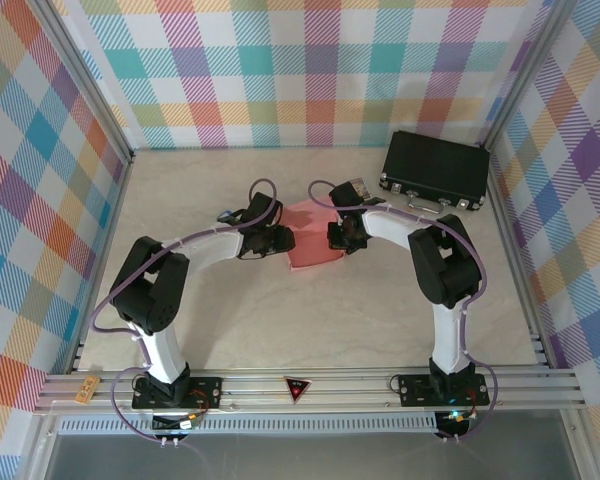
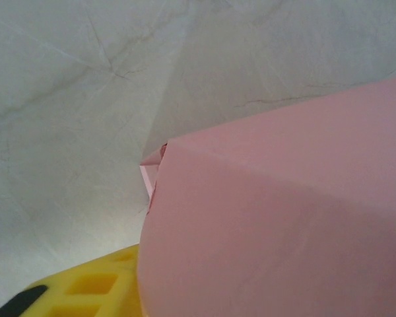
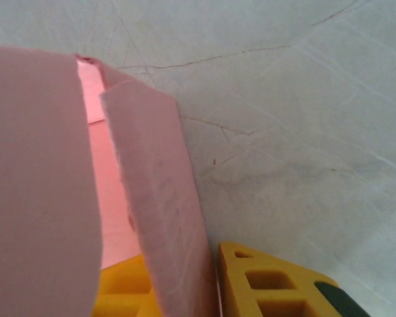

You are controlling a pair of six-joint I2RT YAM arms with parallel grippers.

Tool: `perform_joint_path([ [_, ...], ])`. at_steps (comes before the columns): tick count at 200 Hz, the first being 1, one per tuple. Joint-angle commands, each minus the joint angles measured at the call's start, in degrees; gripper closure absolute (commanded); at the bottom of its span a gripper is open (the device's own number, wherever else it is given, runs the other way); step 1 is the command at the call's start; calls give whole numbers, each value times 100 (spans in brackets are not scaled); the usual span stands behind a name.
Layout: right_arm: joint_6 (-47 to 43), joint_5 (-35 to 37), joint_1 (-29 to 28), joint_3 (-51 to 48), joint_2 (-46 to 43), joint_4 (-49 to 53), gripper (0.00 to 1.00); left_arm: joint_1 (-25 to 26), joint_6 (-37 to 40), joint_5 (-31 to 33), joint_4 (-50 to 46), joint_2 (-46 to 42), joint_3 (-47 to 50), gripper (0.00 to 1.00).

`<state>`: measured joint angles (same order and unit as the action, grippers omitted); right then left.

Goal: Fold the paper box

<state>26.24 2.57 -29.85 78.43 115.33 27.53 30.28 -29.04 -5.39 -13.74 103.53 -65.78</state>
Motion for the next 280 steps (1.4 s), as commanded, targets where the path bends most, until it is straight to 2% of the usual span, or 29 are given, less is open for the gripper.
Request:
perform_joint_path([
  [1,52,-171,-16,-122,-176,-87,76,122,91,224,-554,180,-230,66],
  [51,142,-93,-8,-374,-487,-331,58,285,178,512,-844,264,-354,69],
  [77,197,-35,-13,-510,-643,-469,53,294,194,552,-887,282,-358,69],
  [143,153,121,38,-622,-796,-565,55,307,296,506,-890,-21,-363,68],
  [182,23,57,119,-540,-805,-514,56,312,370,385,-854,-219,-373,63],
  [235,-58,-214,181,-566,-872,-527,55,312,593,323,-749,-584,-365,51],
  [256,-75,-245,194,-573,-843,-481,56,286,722,512,-770,-639,-405,49],
  [280,-83,-265,186,-557,-822,-434,57,228,911,408,-736,-588,-486,48],
])
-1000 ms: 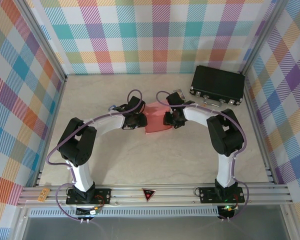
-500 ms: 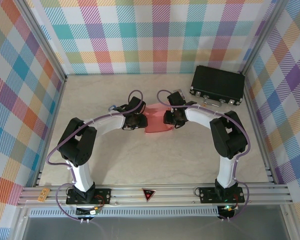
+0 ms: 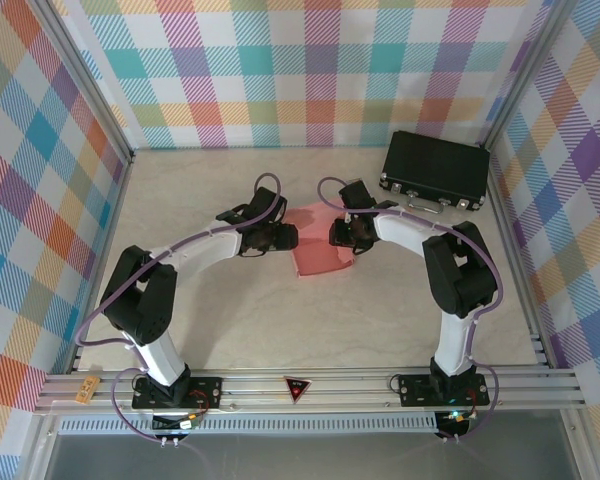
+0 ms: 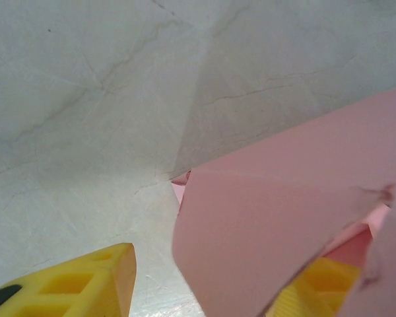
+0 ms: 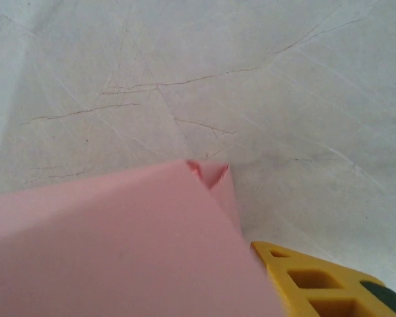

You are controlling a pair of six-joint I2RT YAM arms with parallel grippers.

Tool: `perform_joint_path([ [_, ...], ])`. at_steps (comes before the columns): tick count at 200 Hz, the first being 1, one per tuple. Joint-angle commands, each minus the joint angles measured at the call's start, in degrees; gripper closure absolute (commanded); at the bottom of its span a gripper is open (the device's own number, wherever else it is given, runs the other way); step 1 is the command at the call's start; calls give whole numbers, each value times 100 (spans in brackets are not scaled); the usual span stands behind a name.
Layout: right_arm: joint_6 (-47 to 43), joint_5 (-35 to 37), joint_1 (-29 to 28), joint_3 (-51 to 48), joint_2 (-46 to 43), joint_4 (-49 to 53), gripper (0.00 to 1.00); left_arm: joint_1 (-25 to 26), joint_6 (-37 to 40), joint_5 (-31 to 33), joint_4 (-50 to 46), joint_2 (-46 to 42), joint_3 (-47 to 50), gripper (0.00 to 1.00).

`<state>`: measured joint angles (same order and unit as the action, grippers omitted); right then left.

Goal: Fold the paper box

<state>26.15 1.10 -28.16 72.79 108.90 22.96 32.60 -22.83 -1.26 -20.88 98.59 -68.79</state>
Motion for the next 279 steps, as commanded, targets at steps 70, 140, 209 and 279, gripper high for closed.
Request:
perform_joint_path([
  [70,-128,-129,17,35,-210,150,58,-48,669,-104,383,-88,-132,66],
  [140,-190,-53,30,6,-313,152,58,-51,1115,-136,365,-85,-161,87],
  [209,-285,214,83,93,-39,184,71,-43,1420,-193,330,-147,-133,89],
  [279,-400,414,83,139,261,243,85,-43,1436,-340,323,-68,-149,93],
])
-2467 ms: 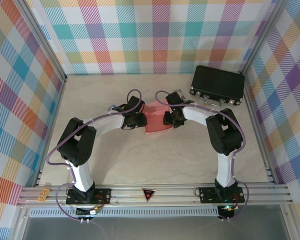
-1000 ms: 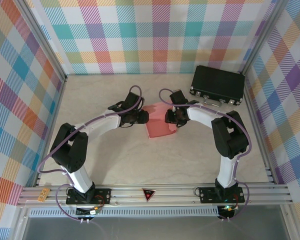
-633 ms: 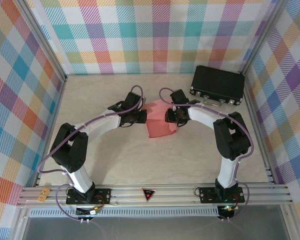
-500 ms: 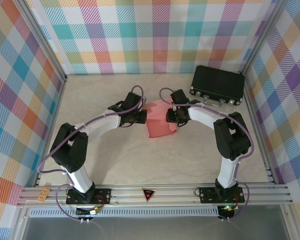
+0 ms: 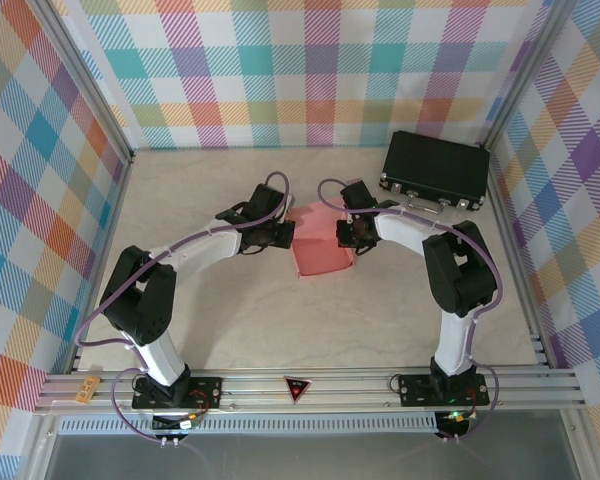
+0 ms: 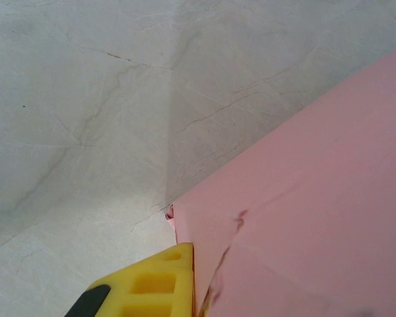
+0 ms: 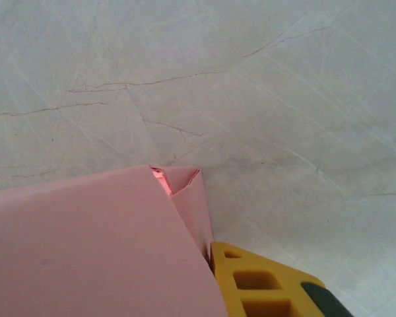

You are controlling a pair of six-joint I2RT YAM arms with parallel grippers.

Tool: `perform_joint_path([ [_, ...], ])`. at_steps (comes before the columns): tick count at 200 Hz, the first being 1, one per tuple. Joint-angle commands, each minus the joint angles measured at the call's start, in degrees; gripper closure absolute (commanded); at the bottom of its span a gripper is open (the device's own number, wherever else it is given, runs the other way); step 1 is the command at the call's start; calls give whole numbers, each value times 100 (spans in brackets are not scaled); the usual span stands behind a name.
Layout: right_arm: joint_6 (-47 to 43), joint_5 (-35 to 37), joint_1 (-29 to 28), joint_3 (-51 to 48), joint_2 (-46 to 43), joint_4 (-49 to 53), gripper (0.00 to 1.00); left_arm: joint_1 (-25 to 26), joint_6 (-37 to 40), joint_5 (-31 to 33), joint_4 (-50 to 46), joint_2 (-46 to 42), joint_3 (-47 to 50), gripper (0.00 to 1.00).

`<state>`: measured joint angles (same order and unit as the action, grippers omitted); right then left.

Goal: Fold the paper box

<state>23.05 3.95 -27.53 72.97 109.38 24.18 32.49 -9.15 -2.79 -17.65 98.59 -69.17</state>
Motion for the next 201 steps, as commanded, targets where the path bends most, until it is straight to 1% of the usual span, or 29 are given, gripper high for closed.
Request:
perform_joint_path([
  [1,-90,131,15,125,214,121,85,-32,65,-196,-1,-68,-113,93],
  [60,-280,408,-23,34,303,174,85,-32,-8,-136,59,-4,-115,97],
  [114,-403,1080,-269,16,407,287,86,-32,-40,-47,51,64,-149,100],
  [146,-301,1795,-505,33,513,440,86,-32,-51,28,16,89,-184,100],
  [167,-152,2119,-592,25,593,538,87,-37,-52,48,9,90,-185,100],
  [201,-125,2282,-666,81,731,623,86,-40,-50,66,-3,98,-228,100],
])
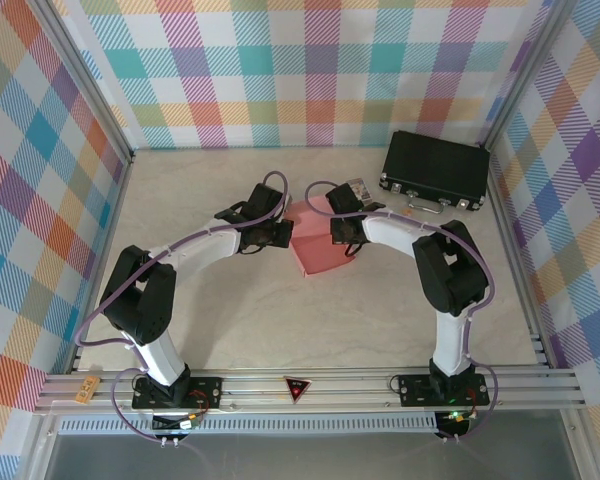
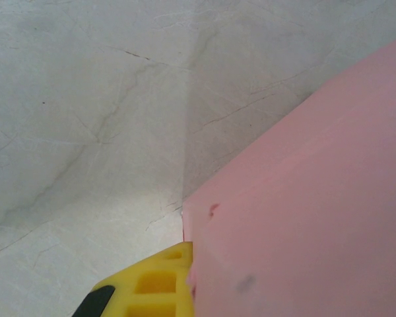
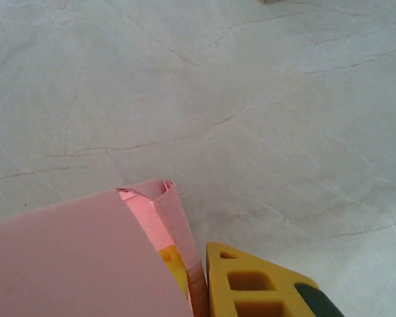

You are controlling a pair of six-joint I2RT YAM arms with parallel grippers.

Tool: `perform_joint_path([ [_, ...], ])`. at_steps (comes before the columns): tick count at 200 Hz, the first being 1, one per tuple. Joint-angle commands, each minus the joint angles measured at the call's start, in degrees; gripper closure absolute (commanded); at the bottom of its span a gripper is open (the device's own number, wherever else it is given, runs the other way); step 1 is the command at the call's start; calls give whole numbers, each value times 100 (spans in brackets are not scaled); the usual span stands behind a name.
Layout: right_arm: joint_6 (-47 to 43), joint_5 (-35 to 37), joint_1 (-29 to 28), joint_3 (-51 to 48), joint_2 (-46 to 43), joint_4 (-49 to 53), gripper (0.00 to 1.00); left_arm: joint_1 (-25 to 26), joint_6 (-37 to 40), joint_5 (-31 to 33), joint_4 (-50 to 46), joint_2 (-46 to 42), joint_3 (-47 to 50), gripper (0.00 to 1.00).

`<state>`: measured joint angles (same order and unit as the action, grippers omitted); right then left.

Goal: Fold the paper box

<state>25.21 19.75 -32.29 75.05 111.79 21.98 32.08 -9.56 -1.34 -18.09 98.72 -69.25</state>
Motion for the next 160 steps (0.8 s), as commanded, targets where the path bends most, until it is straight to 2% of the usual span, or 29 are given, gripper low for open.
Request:
perform_joint_path([
  [1,-346,700,-189,-120,496,848,86,5,-9,-82,41,86,-228,100],
  [70,-928,-198,-173,71,531,902,76,1,112,-148,-116,139,-400,100],
  [105,-865,-621,-48,-28,341,740,78,1,165,-173,-178,134,-466,100],
  [160,-653,-1439,282,-490,-137,233,71,1,297,-246,-223,67,-463,100],
])
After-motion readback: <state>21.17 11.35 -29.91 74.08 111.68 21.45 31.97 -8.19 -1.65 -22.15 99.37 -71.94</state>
